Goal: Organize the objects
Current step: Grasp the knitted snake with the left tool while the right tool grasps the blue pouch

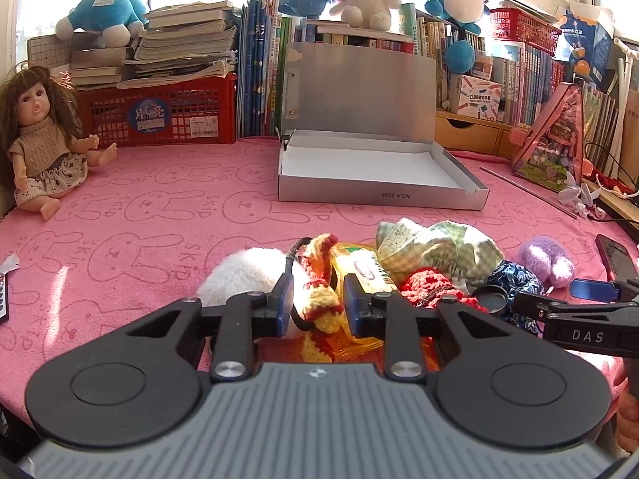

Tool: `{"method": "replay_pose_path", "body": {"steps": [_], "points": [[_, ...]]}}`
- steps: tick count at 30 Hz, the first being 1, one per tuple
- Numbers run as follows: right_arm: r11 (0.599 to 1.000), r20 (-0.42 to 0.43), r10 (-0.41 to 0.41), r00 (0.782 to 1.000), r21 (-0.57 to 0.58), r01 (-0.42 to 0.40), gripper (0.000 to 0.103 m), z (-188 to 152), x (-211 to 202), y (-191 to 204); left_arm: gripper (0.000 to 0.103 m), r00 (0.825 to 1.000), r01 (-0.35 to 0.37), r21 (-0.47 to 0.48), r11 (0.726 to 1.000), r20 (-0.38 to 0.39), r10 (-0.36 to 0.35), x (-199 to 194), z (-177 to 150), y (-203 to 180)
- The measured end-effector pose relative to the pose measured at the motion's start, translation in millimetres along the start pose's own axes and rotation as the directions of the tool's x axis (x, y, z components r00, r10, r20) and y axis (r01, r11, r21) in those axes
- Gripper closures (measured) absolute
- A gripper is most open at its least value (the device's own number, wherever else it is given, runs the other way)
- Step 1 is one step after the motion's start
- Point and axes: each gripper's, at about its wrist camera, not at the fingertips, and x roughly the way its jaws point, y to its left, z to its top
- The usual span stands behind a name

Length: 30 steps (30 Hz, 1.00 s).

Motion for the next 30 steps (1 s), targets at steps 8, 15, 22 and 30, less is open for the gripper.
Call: {"method": "replay_pose_path", "body": {"steps": [8,15,22,30], "points": [[1.000,-0.019,0.000,1.000,-0.029,0.000,0.011,3,16,10,0.071,1.000,-0.011,-0.008,1.000,-0.027,0.011,15,-6,0],[1.000,-0.026,-0.004,1.000,-0.029,0.003,0.008,2,22,11,0.069,1.000,-0.019,0.025,1.000,-0.013,0.019,24,-7,-6],[1.000,-0.039,0.015,0.999,-0.004,-0.015,0.008,-2,22,6,0.052,0.997,-0.072,0.088,0.994,-0.003,0.072,29,-15,-11],[0.998,-0.045,0.047,0.998,0.031,-0.046,0.023,-6,13,1,0.054,0.999,-0.037,0.004,0.999,-0.017,0.037,25,-16,2]]}}
